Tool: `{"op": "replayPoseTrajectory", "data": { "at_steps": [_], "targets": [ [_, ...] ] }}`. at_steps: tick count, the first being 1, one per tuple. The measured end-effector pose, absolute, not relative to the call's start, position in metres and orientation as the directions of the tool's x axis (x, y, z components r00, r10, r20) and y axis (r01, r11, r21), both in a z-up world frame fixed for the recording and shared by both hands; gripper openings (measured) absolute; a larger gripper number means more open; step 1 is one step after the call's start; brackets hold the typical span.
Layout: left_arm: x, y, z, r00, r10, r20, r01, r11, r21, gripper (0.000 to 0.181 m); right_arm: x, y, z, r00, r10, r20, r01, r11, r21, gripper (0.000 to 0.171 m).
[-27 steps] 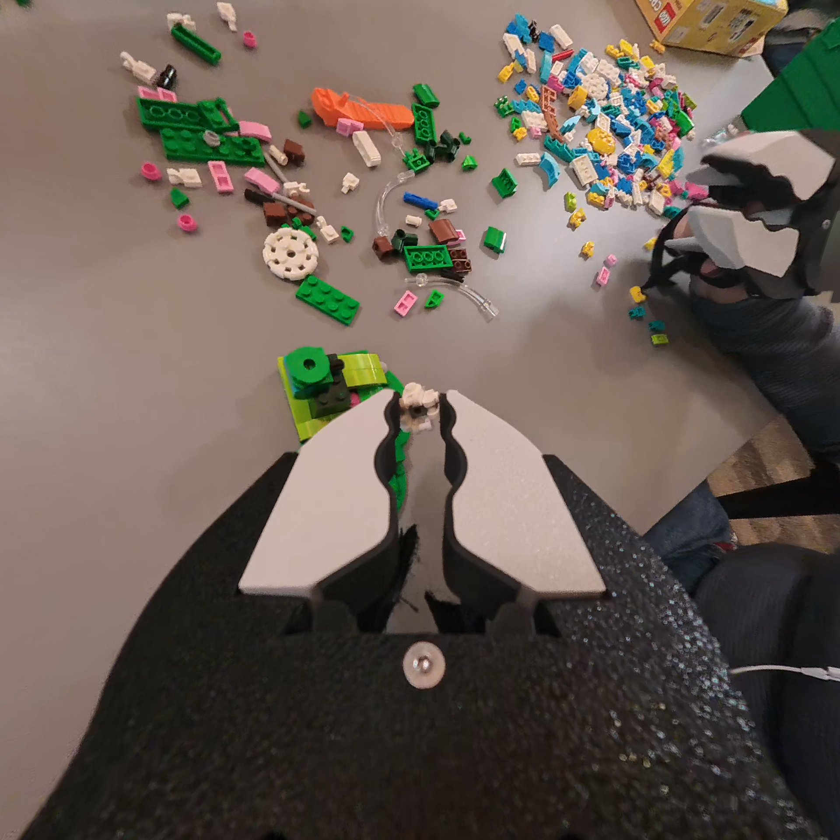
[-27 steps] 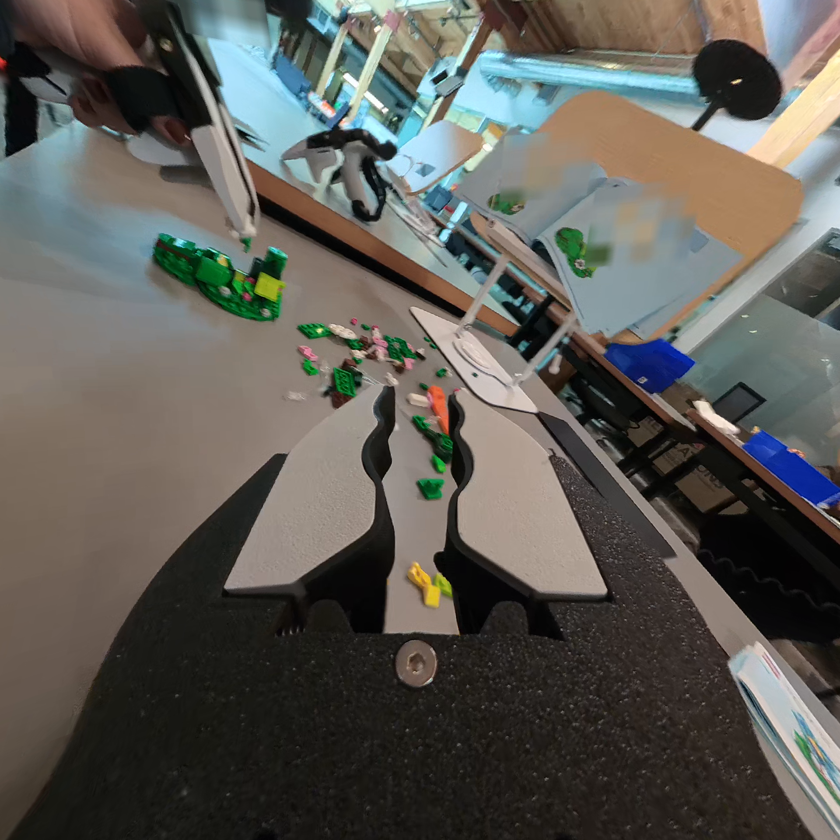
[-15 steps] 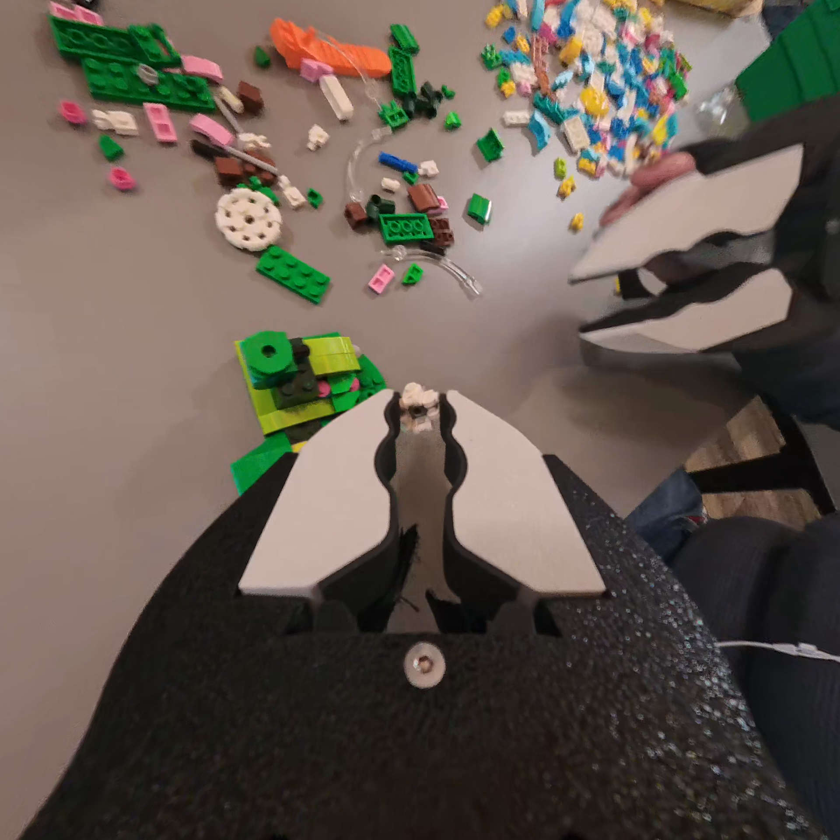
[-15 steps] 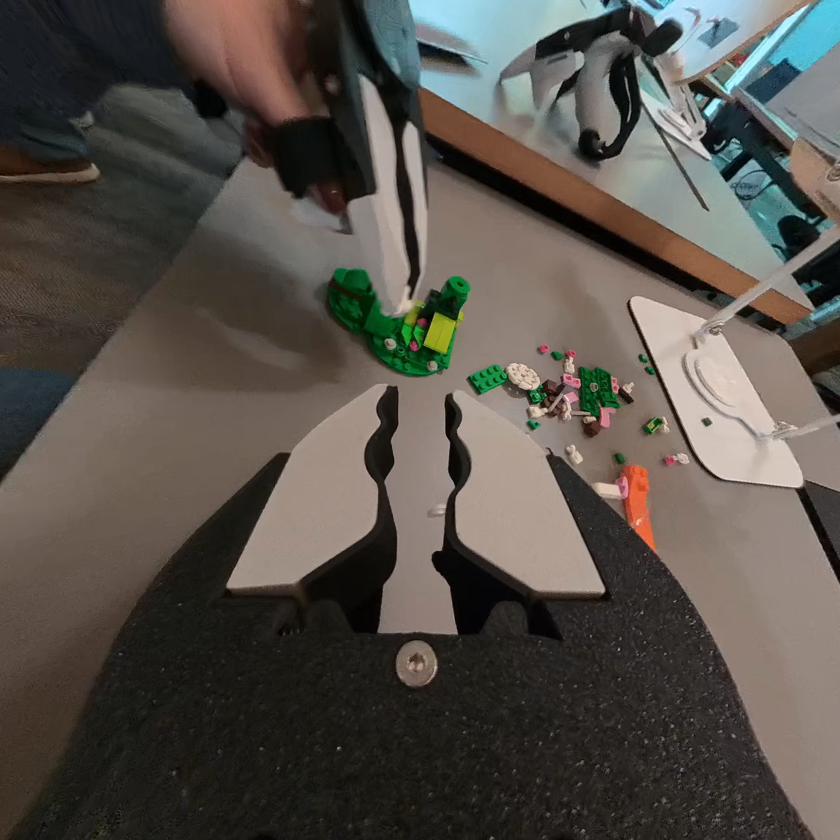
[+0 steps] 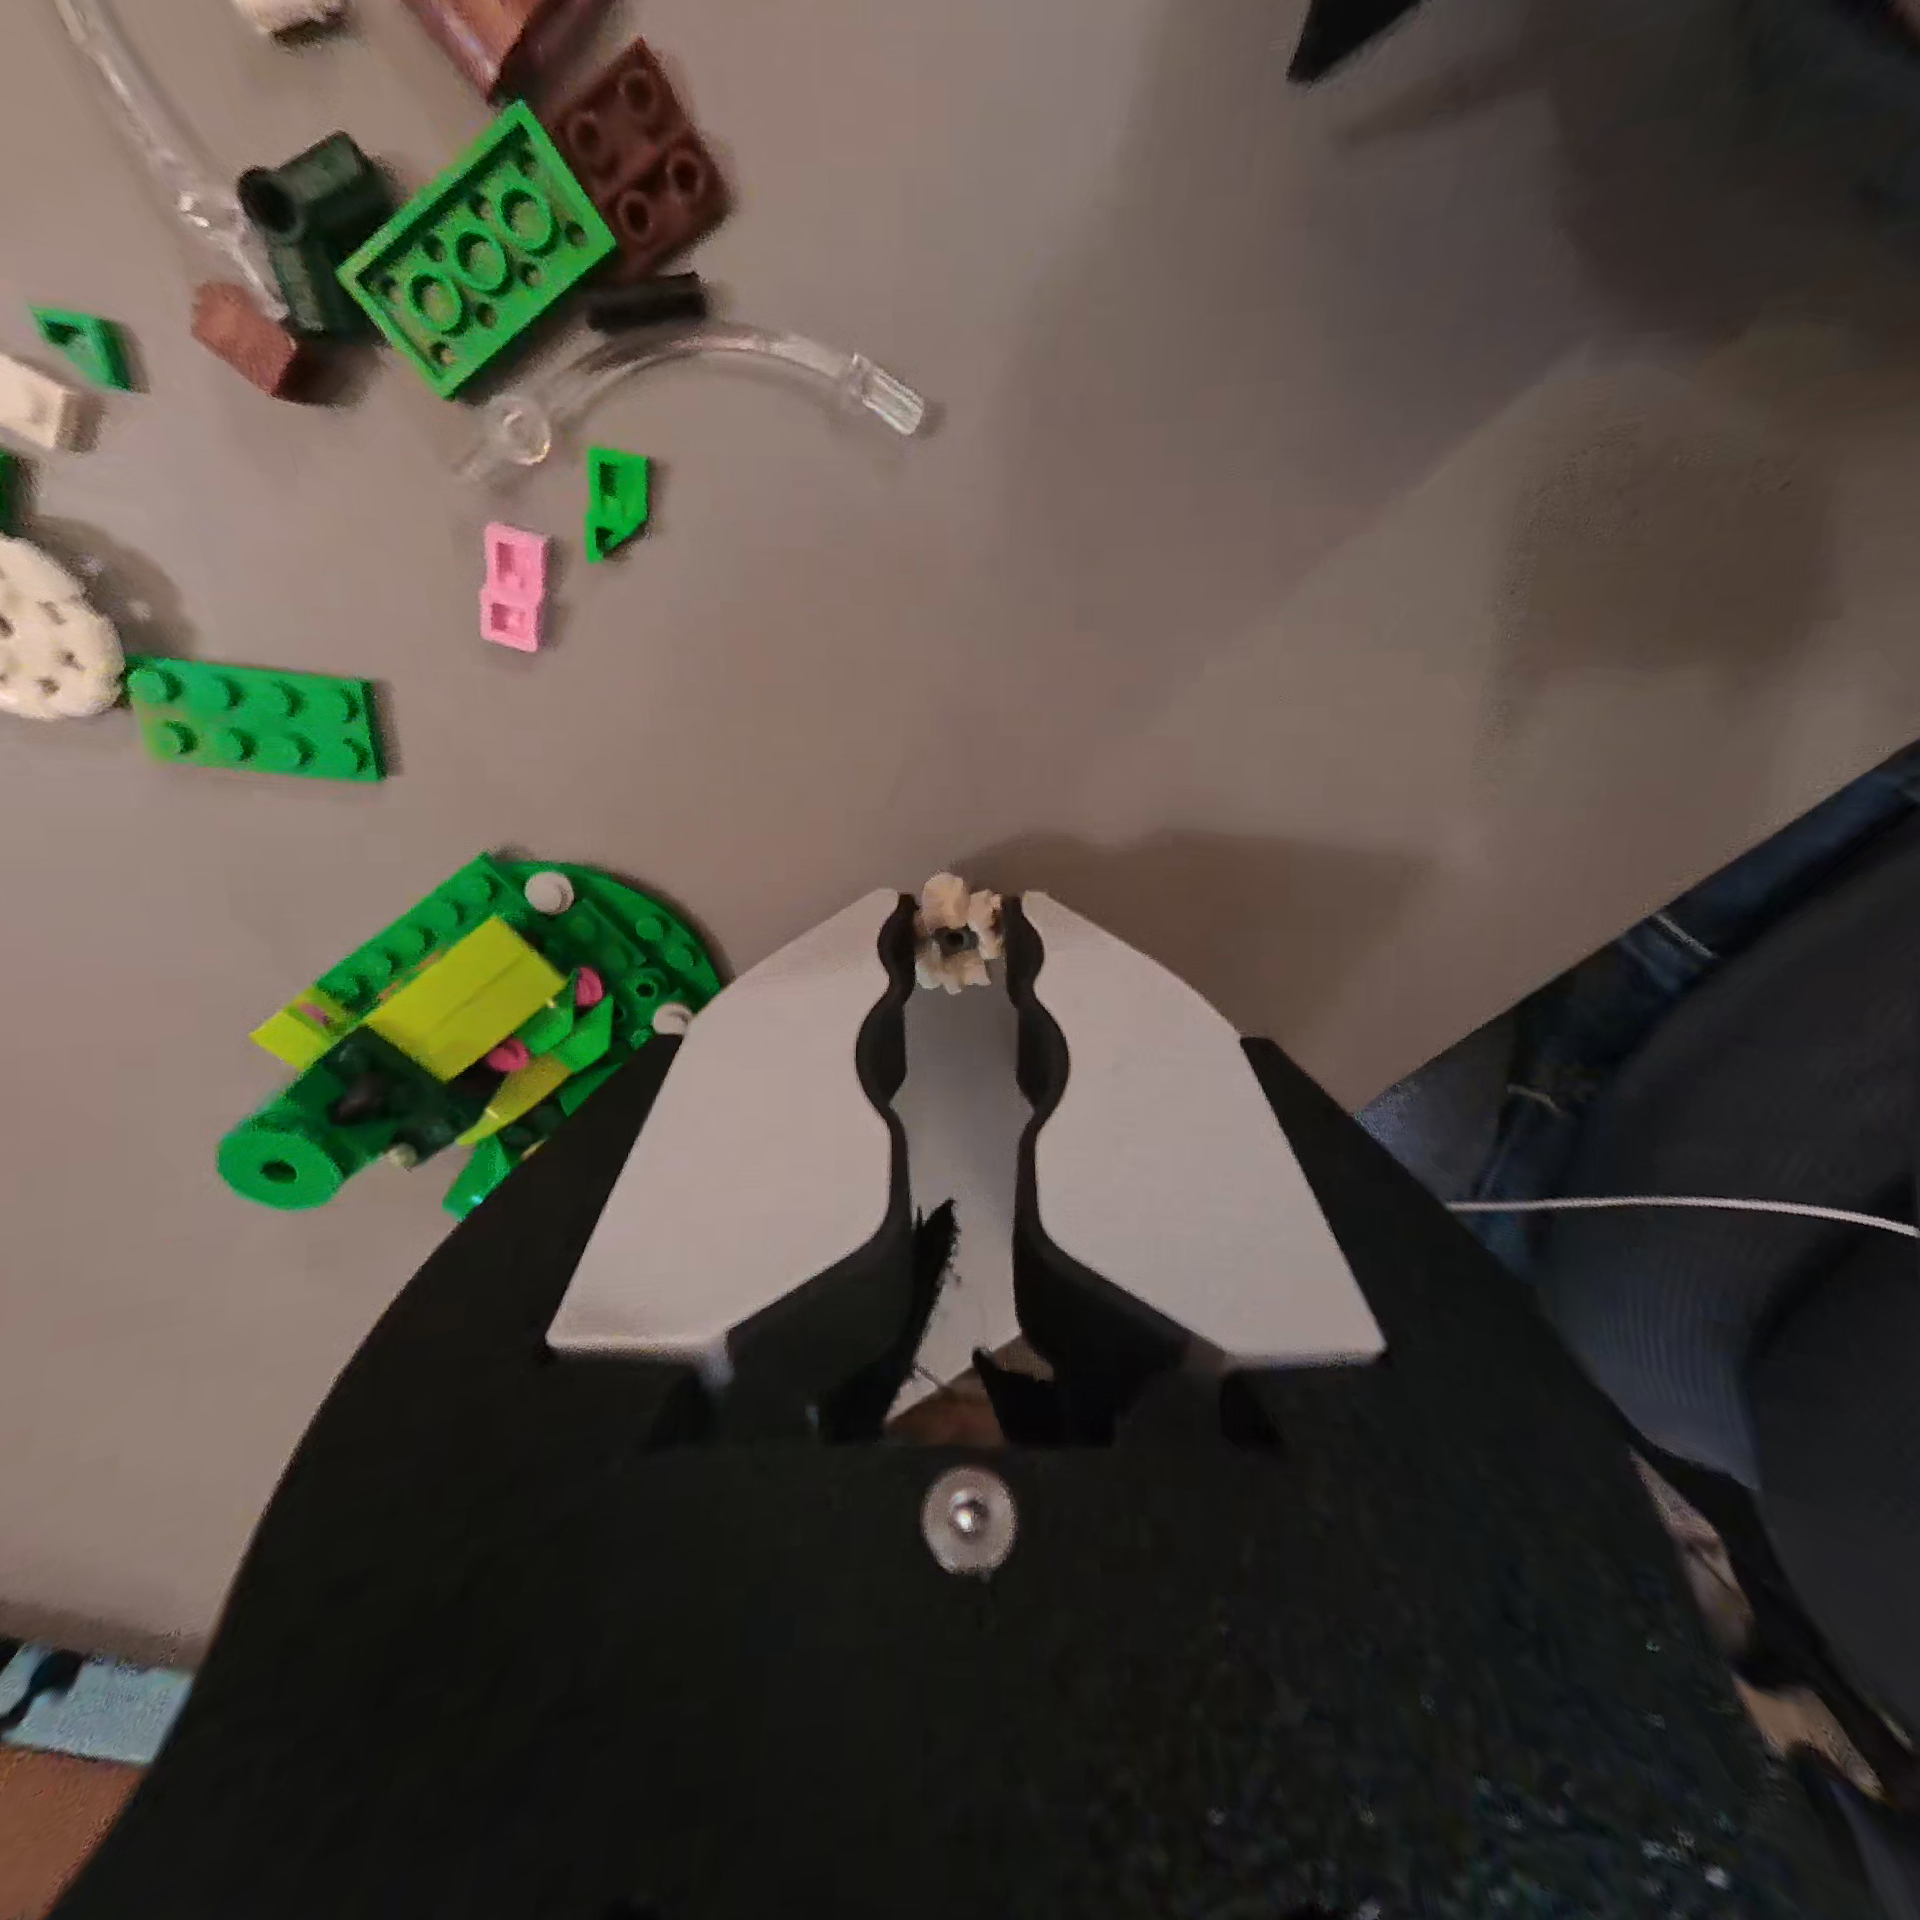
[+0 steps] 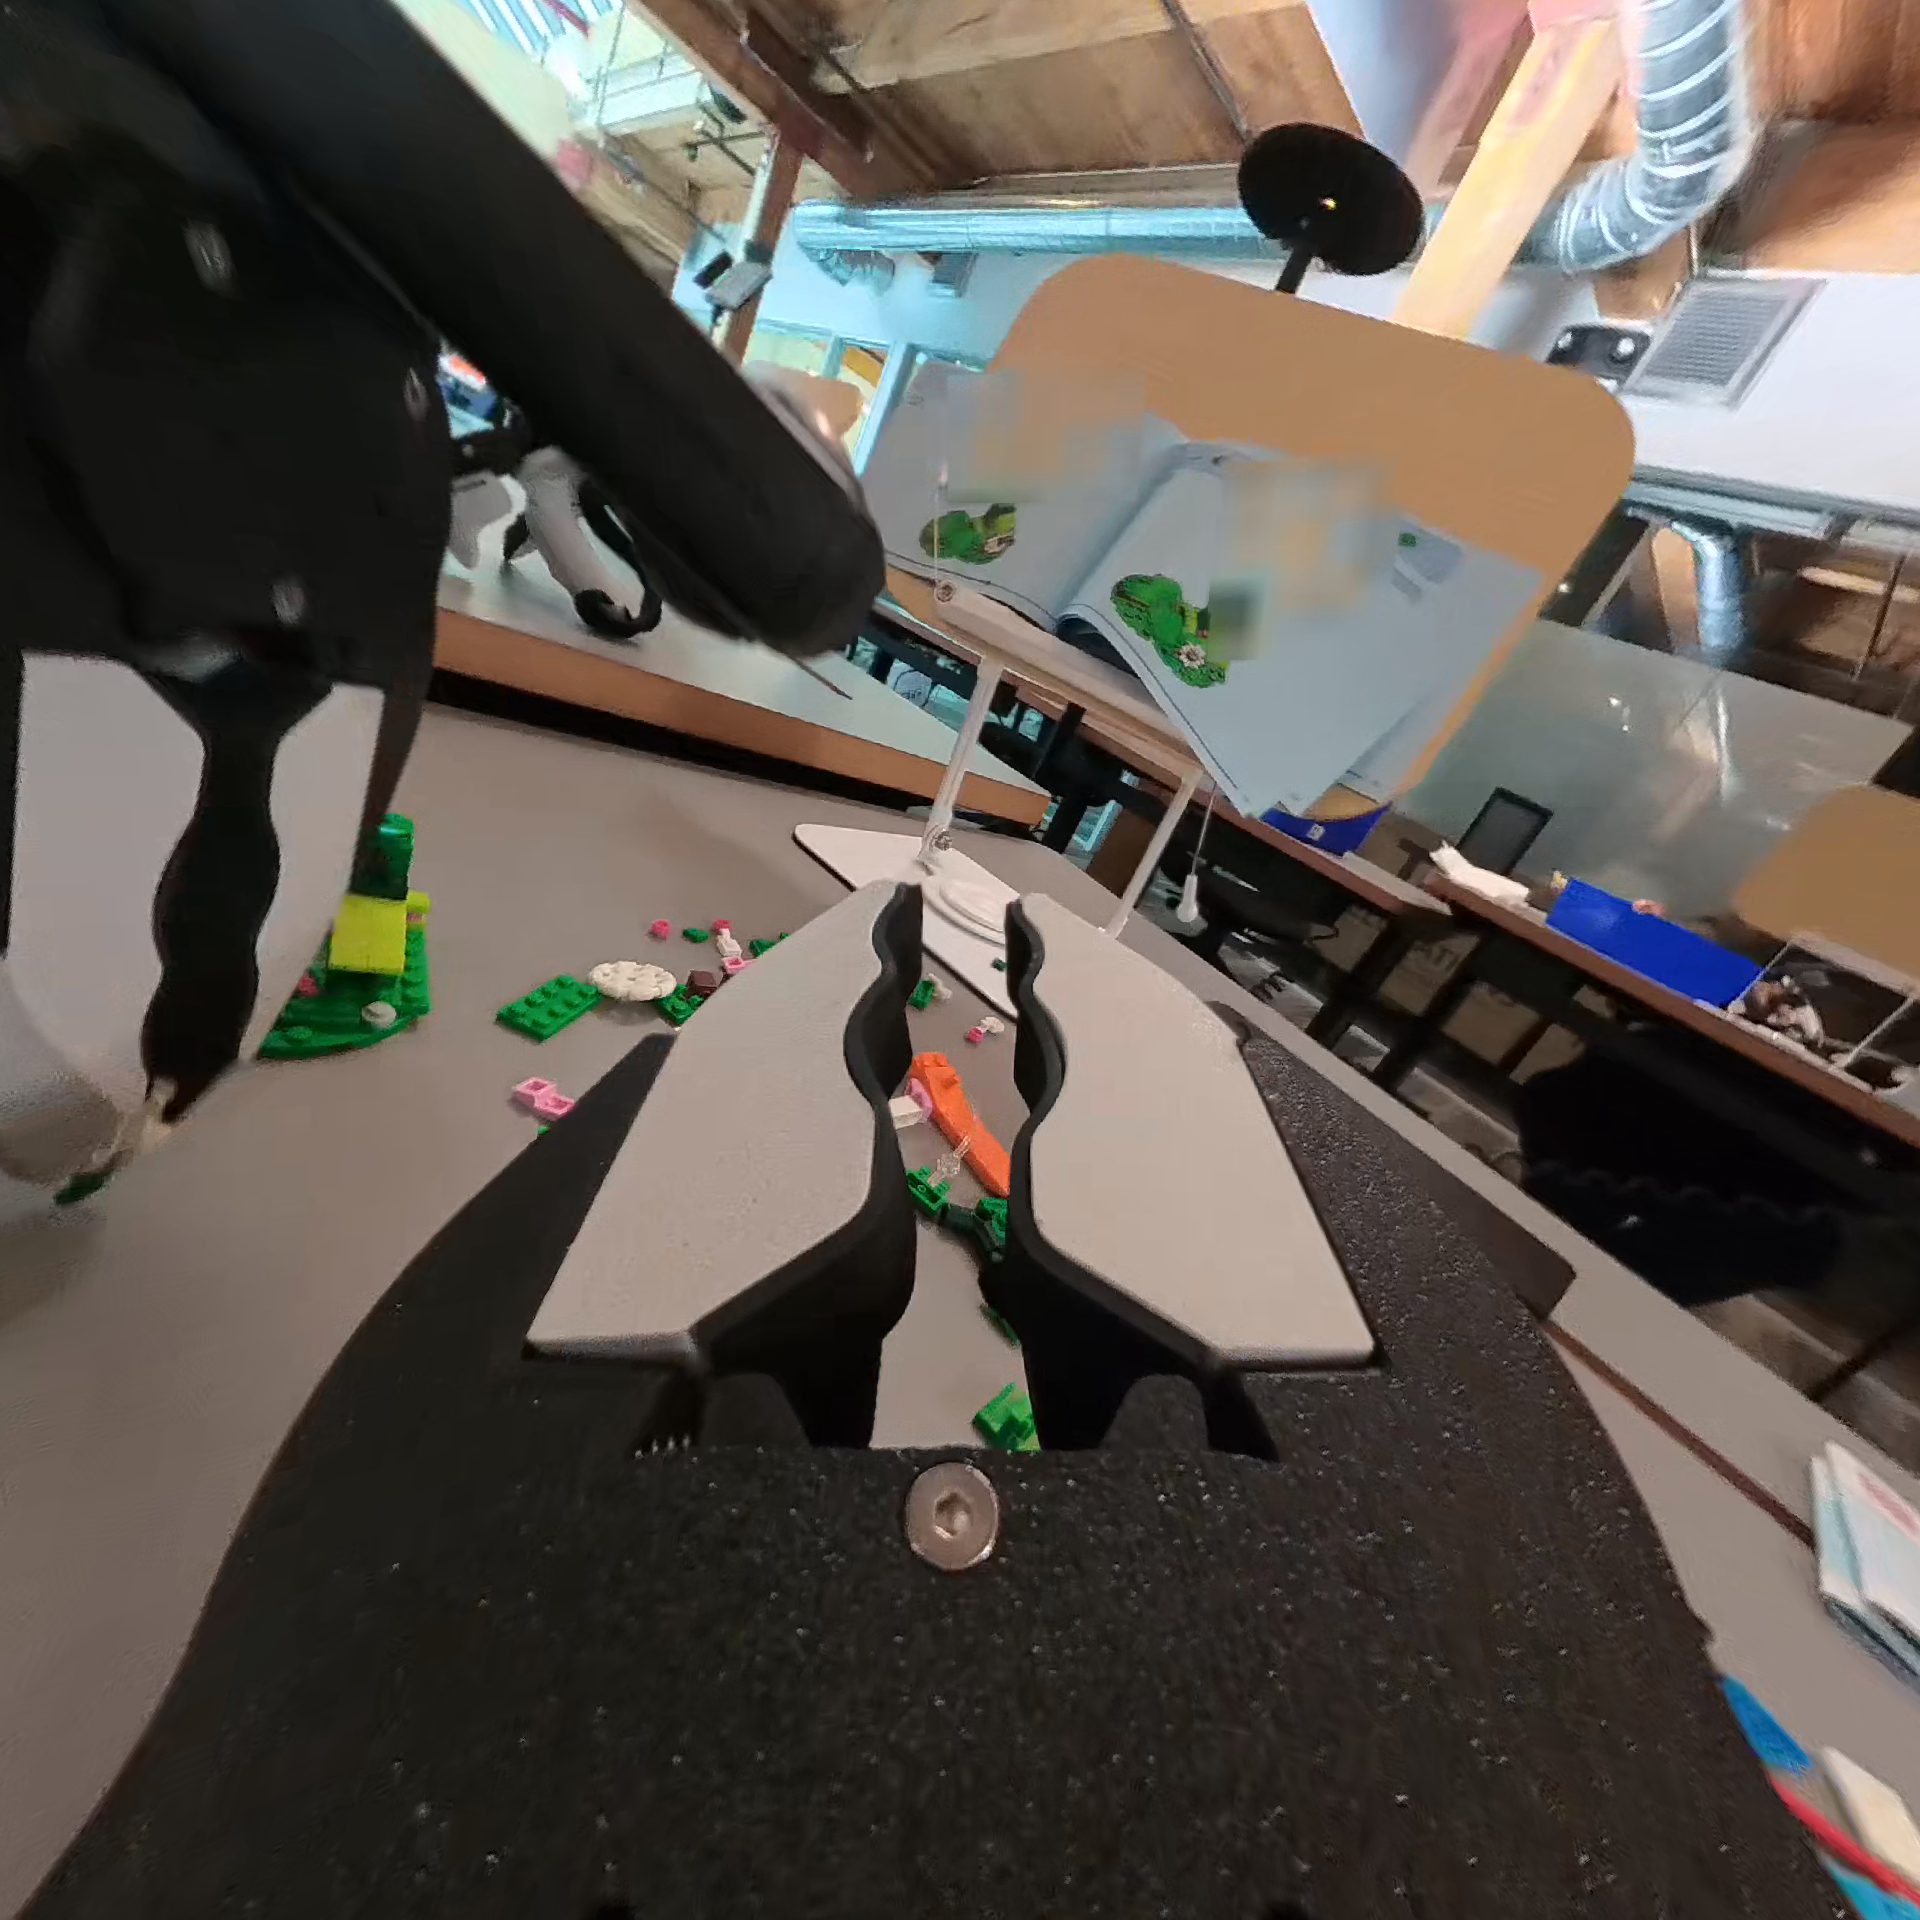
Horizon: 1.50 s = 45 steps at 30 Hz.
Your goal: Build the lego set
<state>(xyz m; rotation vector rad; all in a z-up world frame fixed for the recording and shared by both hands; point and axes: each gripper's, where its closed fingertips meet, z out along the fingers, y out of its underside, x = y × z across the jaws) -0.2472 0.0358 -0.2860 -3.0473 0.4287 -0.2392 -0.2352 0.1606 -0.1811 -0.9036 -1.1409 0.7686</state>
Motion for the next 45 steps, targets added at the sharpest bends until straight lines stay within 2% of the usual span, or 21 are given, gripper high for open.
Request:
{"op": "replayPoseTrajectory", "data": {
  "at_steps": [4, 10, 16, 23, 27, 30, 32, 34, 37, 45],
  "targets": [
    [-0.242, 0.043, -0.291, 0.947, -0.255, 0.194, -0.263, -0.965, 0.018, 0.016, -0.235, 0.165, -0.183, 0.240, 0.896, 0.373, -0.060, 0.397, -0.916, 0.015],
    [-0.244, 0.055, -0.291, 0.964, -0.180, 0.198, -0.183, -0.983, -0.007, 0.017, -0.238, 0.161, -0.187, 0.207, 0.903, 0.376, -0.059, 0.395, -0.917, 0.013],
    [-0.236, 0.057, -0.297, 0.947, -0.114, 0.300, -0.122, -0.993, 0.008, 0.037, -0.238, 0.163, -0.188, 0.199, 0.918, 0.344, -0.058, 0.362, -0.930, 0.013],
    [-0.242, 0.061, -0.279, 0.923, -0.061, 0.380, -0.025, -0.995, -0.100, 0.051, -0.237, 0.163, -0.188, 0.185, 0.925, 0.330, -0.066, 0.347, -0.935, 0.013],
    [-0.256, 0.049, -0.256, 0.924, -0.042, 0.381, 0.052, -0.971, -0.233, 0.050, -0.241, 0.149, -0.194, 0.091, 0.923, 0.374, -0.039, 0.378, -0.925, 0.012],
    [-0.268, 0.033, -0.240, 0.928, -0.019, 0.371, 0.127, -0.923, -0.363, 0.046, -0.249, 0.115, -0.217, -0.196, 0.933, 0.300, 0.111, 0.325, -0.939, 0.007],
    [-0.276, 0.020, -0.236, 0.934, -0.001, 0.357, 0.167, -0.882, -0.440, 0.042, -0.248, 0.088, -0.232, -0.387, 0.916, 0.102, 0.274, 0.220, -0.936, 0.012],
    [-0.283, 0.006, -0.238, 0.939, 0.009, 0.344, 0.189, -0.848, -0.495, 0.039, -0.245, 0.069, -0.247, -0.469, 0.873, -0.134, 0.469, 0.118, -0.875, 0.020],
    [-0.285, -0.012, -0.247, 0.937, 0.013, 0.350, 0.213, -0.813, -0.541, 0.035, -0.247, 0.059, -0.267, -0.438, 0.848, -0.299, 0.651, 0.069, -0.756, 0.027],
    [-0.290, -0.036, -0.255, 0.933, 0.005, 0.360, 0.241, -0.751, -0.614, 0.028, -0.252, 0.057, -0.284, -0.322, 0.877, -0.356, 0.865, 0.120, -0.487, 0.025]
  ]
}}
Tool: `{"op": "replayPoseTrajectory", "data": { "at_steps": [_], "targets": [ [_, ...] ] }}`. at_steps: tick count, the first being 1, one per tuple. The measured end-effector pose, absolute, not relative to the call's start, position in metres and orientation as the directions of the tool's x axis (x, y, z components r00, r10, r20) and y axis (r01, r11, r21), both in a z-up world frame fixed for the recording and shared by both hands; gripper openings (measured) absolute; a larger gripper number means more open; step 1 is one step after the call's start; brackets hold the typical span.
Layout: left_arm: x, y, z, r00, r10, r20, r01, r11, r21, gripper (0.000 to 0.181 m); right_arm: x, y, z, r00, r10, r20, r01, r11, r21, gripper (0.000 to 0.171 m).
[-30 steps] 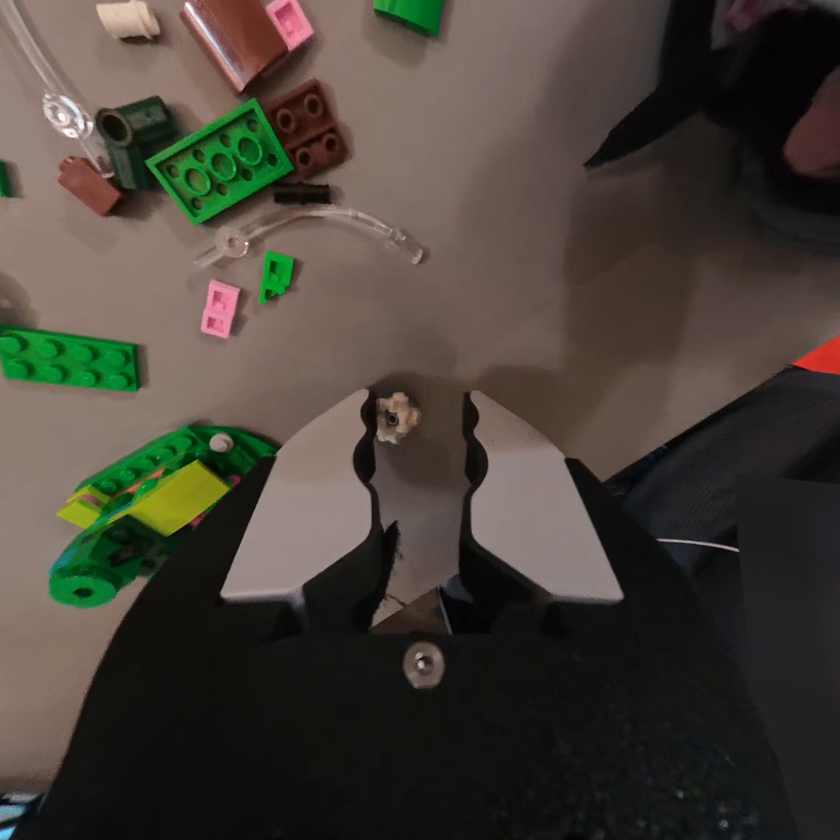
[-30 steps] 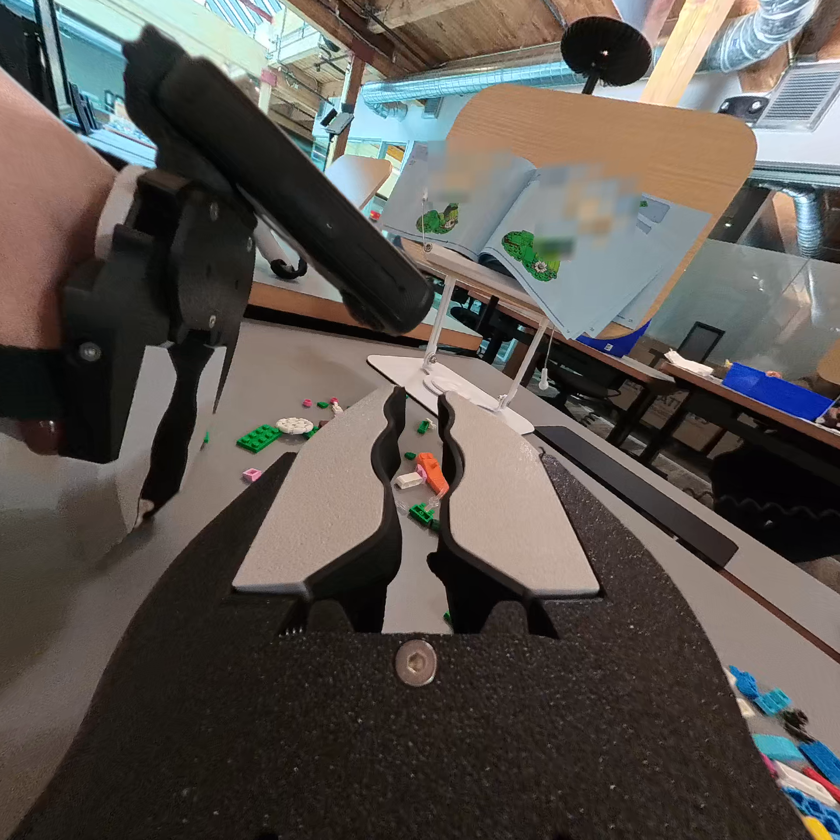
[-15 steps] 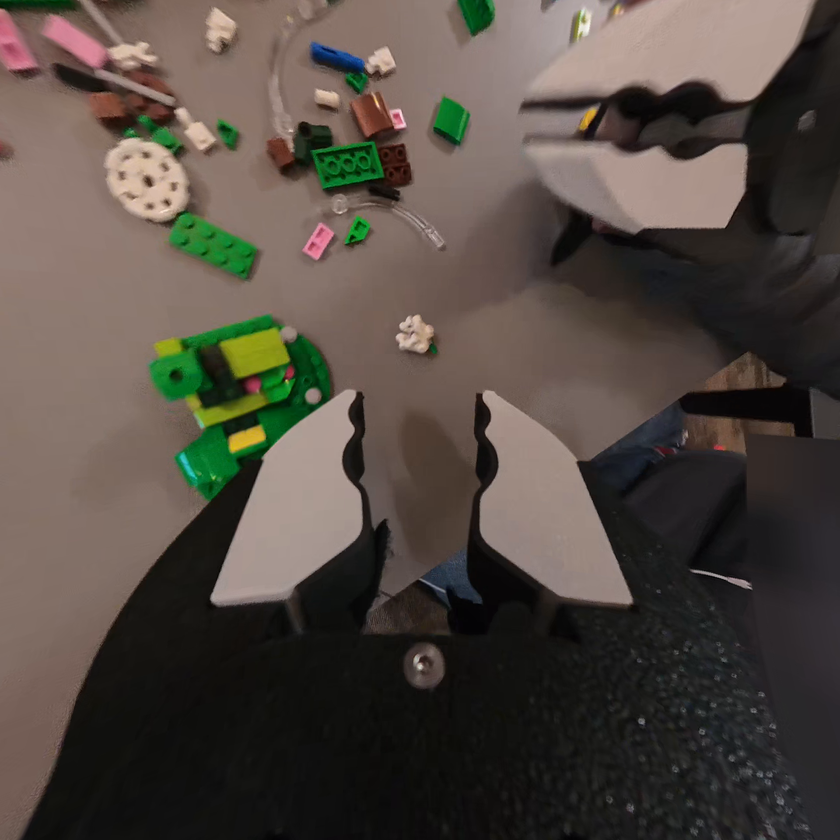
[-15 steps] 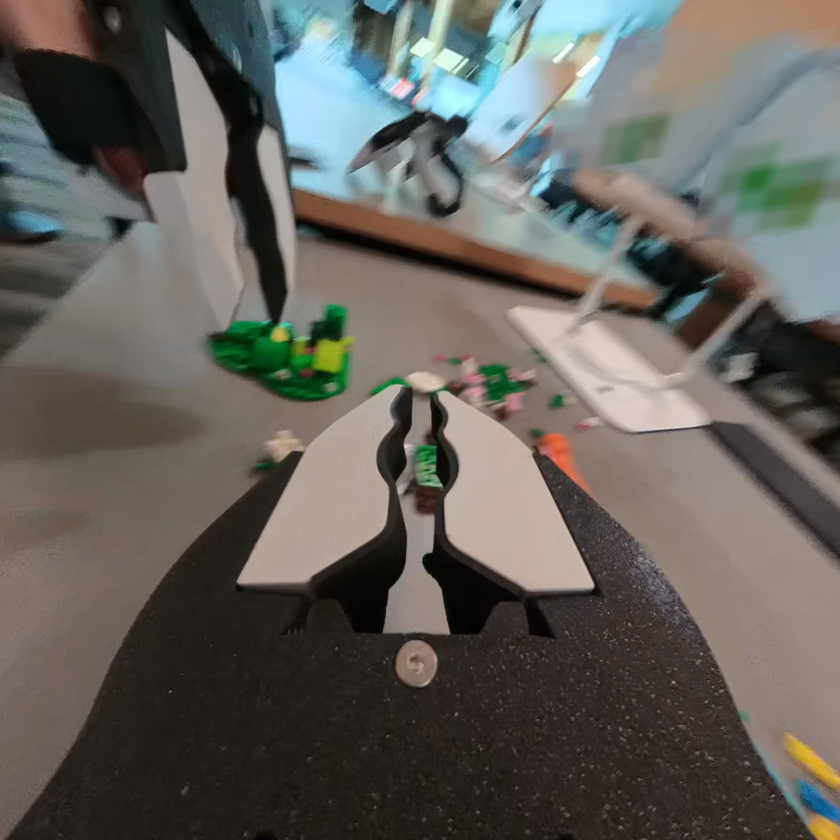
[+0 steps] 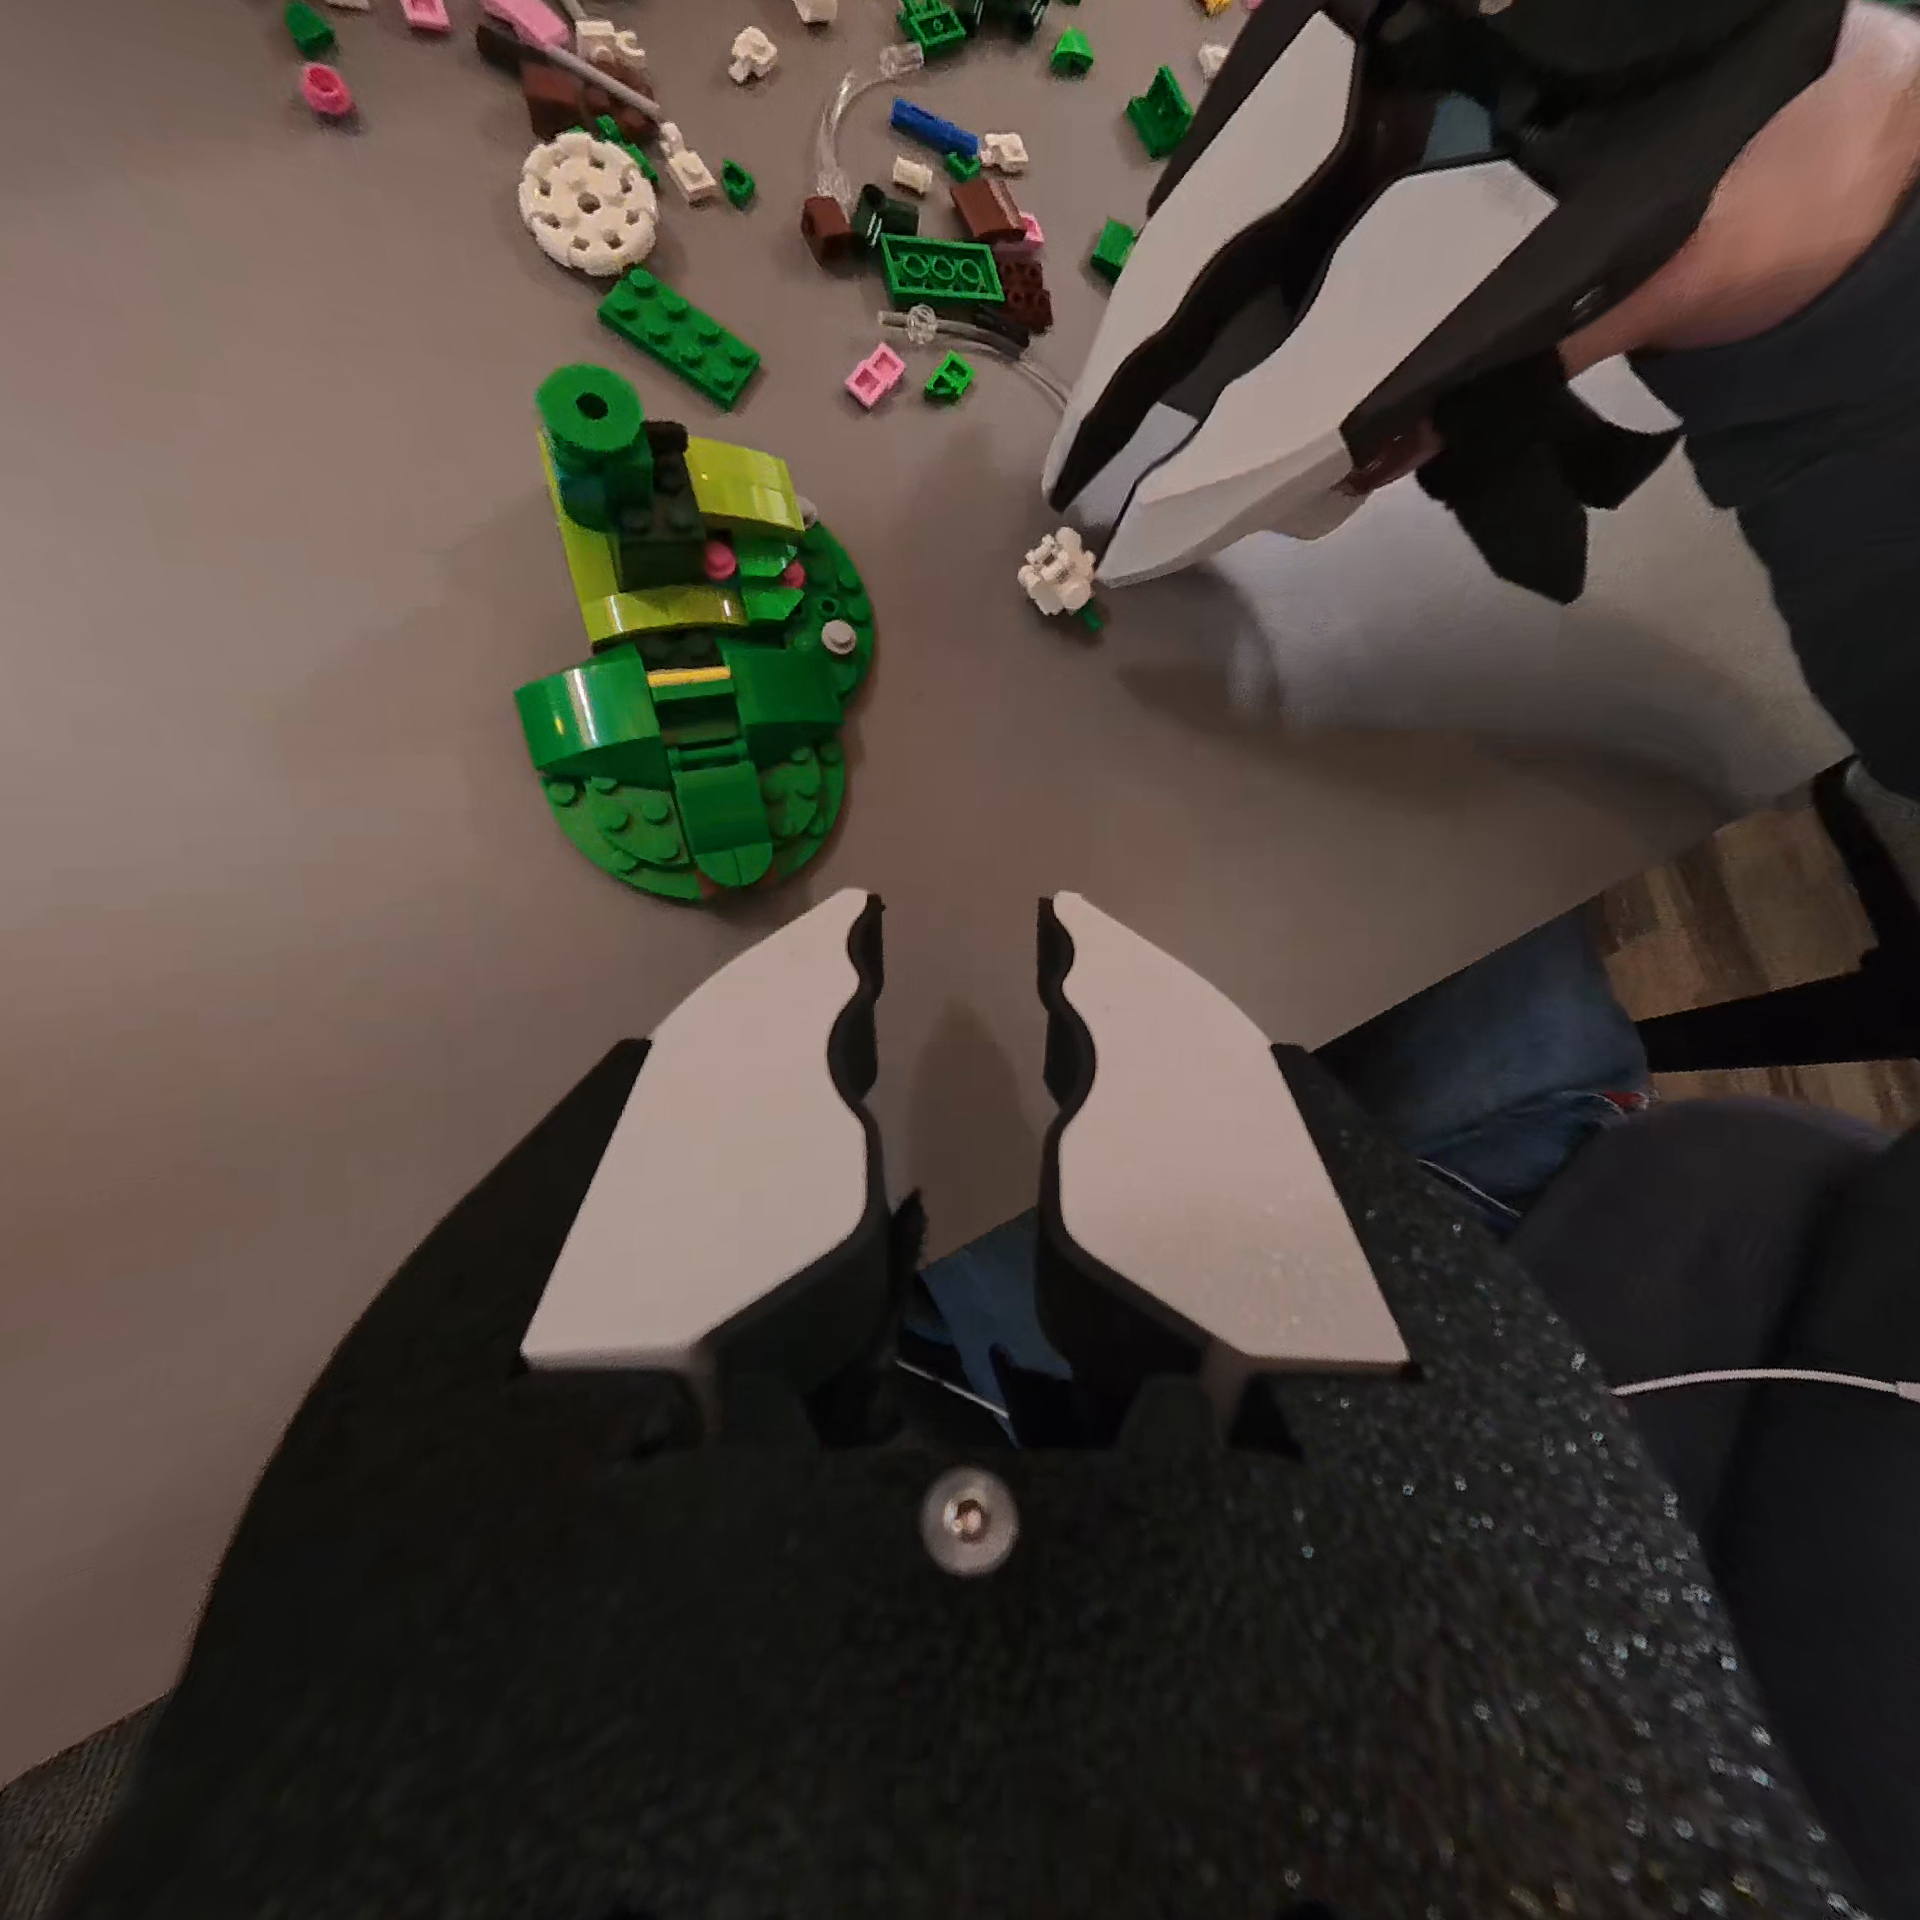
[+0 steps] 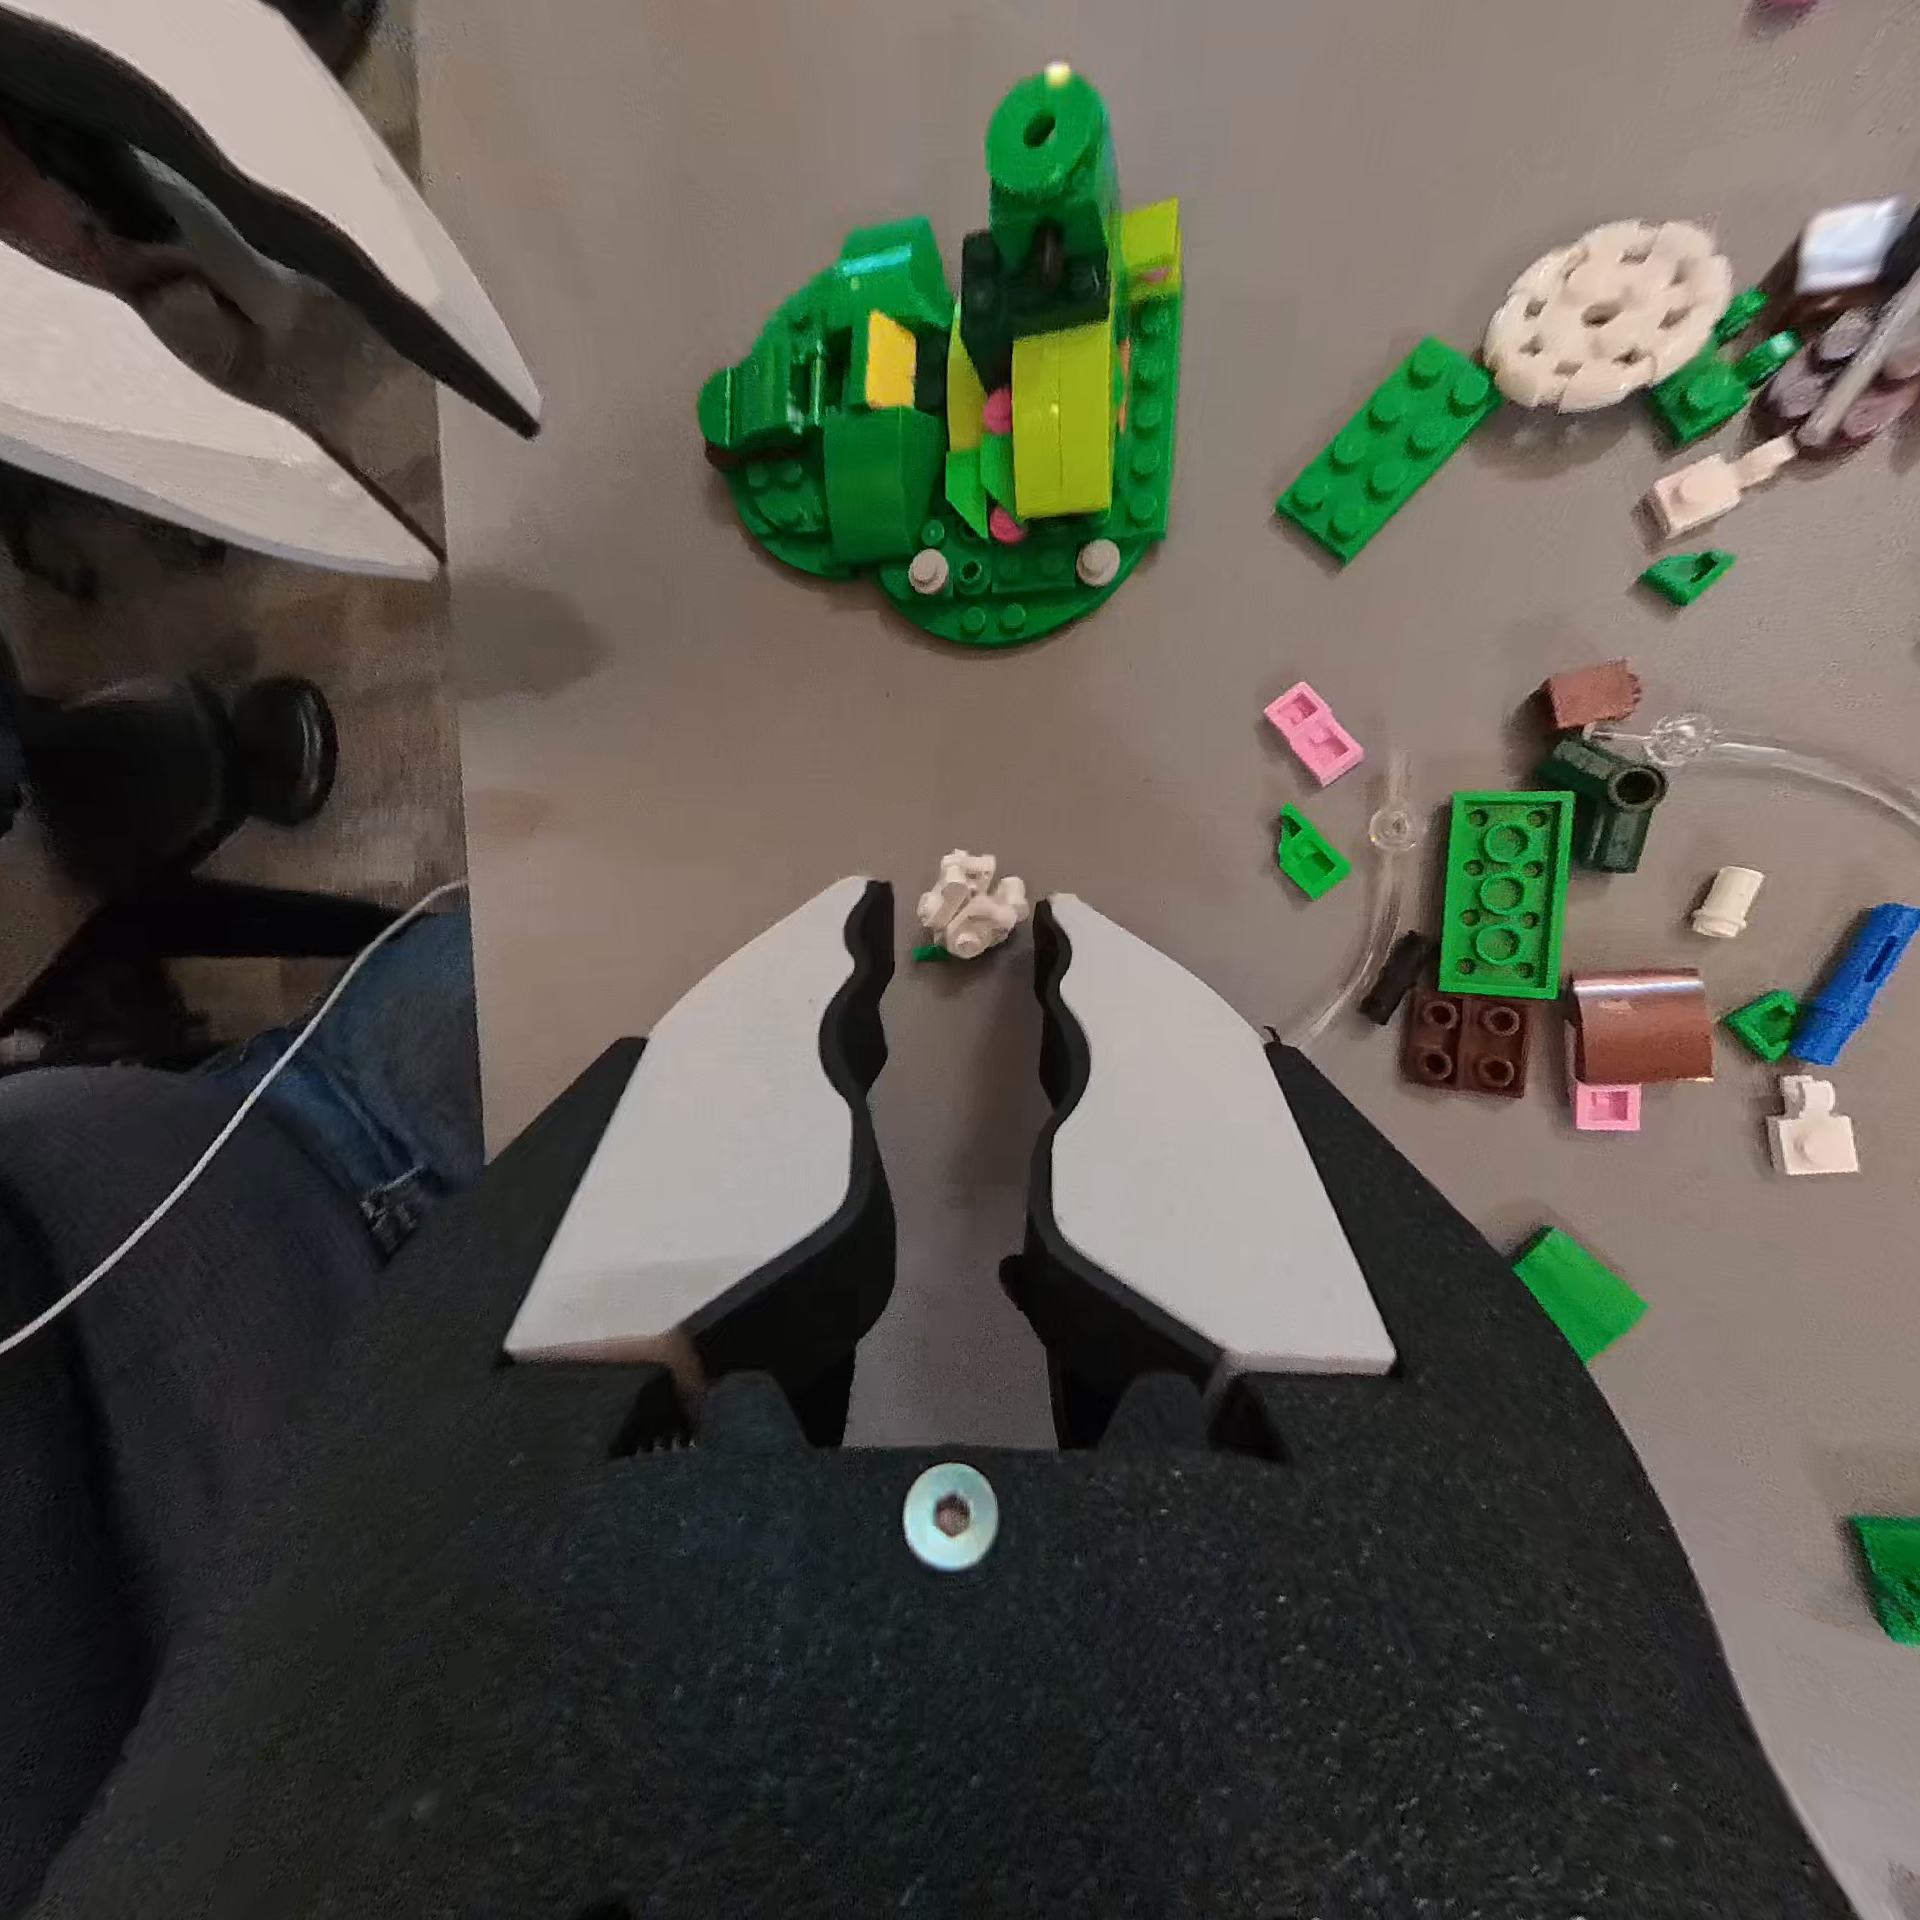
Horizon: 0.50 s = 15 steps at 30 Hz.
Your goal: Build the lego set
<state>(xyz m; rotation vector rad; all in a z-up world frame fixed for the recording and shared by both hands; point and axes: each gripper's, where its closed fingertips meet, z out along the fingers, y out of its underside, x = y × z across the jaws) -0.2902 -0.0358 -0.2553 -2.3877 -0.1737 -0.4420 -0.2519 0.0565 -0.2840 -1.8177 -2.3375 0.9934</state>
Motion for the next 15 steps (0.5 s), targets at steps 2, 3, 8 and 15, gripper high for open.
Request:
{"op": "replayPoseTrajectory", "data": {
  "at_steps": [2, 3, 8, 15],
  "targets": [
    [-0.292, -0.037, -0.256, 0.930, 0.003, 0.368, 0.248, -0.744, -0.620, 0.028, -0.250, 0.055, -0.287, -0.315, 0.881, -0.353, 0.896, 0.154, -0.416, 0.026],
    [-0.292, -0.037, -0.257, 0.928, 0.002, 0.372, 0.250, -0.743, -0.621, 0.028, -0.249, 0.055, -0.289, -0.316, 0.885, -0.343, 0.904, 0.172, -0.390, 0.026],
    [-0.292, -0.040, -0.261, 0.927, -0.011, 0.375, 0.243, -0.745, -0.621, 0.028, -0.249, 0.053, -0.296, -0.320, 0.894, -0.313, 0.928, 0.229, -0.294, 0.023],
    [-0.293, -0.041, -0.256, 0.927, -0.040, 0.373, 0.231, -0.723, -0.652, 0.026, -0.255, 0.040, -0.285, -0.537, 0.817, -0.208, 0.776, 0.382, -0.502, 0.021]
  ]
}}
